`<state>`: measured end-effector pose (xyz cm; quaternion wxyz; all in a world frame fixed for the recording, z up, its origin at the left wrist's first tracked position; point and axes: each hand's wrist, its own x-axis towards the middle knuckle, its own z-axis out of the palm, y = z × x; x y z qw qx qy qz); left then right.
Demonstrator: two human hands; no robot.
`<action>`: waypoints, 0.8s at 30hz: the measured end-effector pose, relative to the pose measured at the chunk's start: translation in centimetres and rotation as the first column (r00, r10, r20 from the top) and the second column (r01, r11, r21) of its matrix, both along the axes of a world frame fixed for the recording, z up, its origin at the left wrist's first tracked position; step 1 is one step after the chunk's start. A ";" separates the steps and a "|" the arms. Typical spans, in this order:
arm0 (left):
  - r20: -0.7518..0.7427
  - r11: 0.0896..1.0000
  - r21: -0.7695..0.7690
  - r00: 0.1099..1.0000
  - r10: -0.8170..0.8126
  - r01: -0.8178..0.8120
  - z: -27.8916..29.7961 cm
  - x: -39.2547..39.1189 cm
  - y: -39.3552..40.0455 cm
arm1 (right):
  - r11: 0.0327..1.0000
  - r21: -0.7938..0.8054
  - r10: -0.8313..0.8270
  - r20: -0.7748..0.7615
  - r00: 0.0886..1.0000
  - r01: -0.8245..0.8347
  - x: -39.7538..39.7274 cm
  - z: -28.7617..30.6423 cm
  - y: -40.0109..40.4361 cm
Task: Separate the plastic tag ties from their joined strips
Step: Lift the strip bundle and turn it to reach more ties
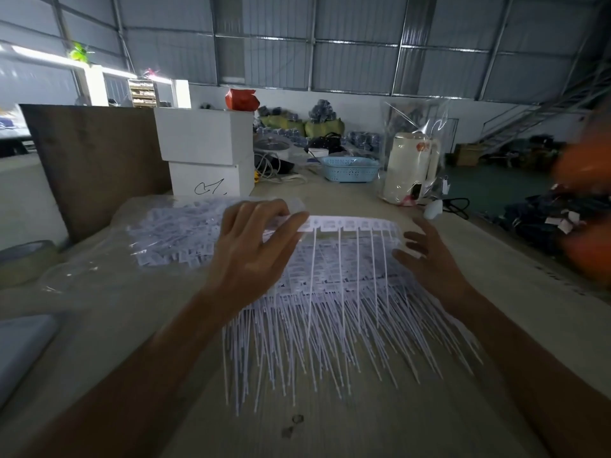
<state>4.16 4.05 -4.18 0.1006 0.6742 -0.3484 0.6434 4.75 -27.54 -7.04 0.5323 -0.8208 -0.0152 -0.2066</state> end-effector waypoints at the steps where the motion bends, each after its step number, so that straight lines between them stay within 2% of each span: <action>1: 0.007 1.000 -0.026 1.000 -0.014 0.014 0.1 -0.2 0.0 | 0.998 -0.060 -0.027 0.033 0.999 0.029 0.1 0.1 -0.1; 3: -0.018 0.995 -0.098 0.999 -0.039 0.037 0.1 -0.4 0.1 | 0.993 -0.095 -0.063 0.119 0.991 0.075 0.2 0.8 -0.2; 6: -0.073 0.973 -0.220 0.993 -0.087 0.069 0.2 -0.6 0.1 | 0.991 0.123 0.027 0.205 0.978 -0.053 -0.4 1.9 -0.3; 9: -0.123 0.937 -0.336 0.982 -0.142 0.093 0.6 -0.8 0.2 | 0.913 0.351 0.116 0.261 0.958 -0.207 -1.4 3.3 -0.3; 12: -0.236 0.942 -0.327 0.960 -0.154 0.070 0.8 -0.7 1.0 | 0.834 0.483 0.193 0.198 0.961 -0.267 -1.8 4.4 -0.6; 14: -0.361 0.952 -0.297 0.914 -0.184 0.074 1.0 -0.5 1.9 | 0.776 0.561 0.272 0.112 0.956 -0.286 -2.0 4.6 -0.9; 17: -0.544 0.957 -0.268 0.803 -0.243 0.109 1.2 0.0 3.4 | 0.815 0.498 0.344 -0.004 0.939 -0.296 -2.6 4.6 -1.3; 19: -0.602 0.969 -0.223 0.767 -0.224 0.109 1.0 0.5 4.4 | 0.844 0.445 0.348 -0.031 0.937 -0.299 -2.9 4.5 -1.1; 21: -0.626 0.984 -0.158 0.762 -0.162 0.079 0.7 0.8 5.0 | 0.906 0.345 0.275 -0.039 0.961 -0.245 -3.0 4.4 -0.4; 24: -0.683 0.998 -0.069 0.729 -0.039 -0.011 0.2 1.2 5.5 | 0.967 0.176 0.179 0.048 0.983 -0.184 -3.0 4.4 0.9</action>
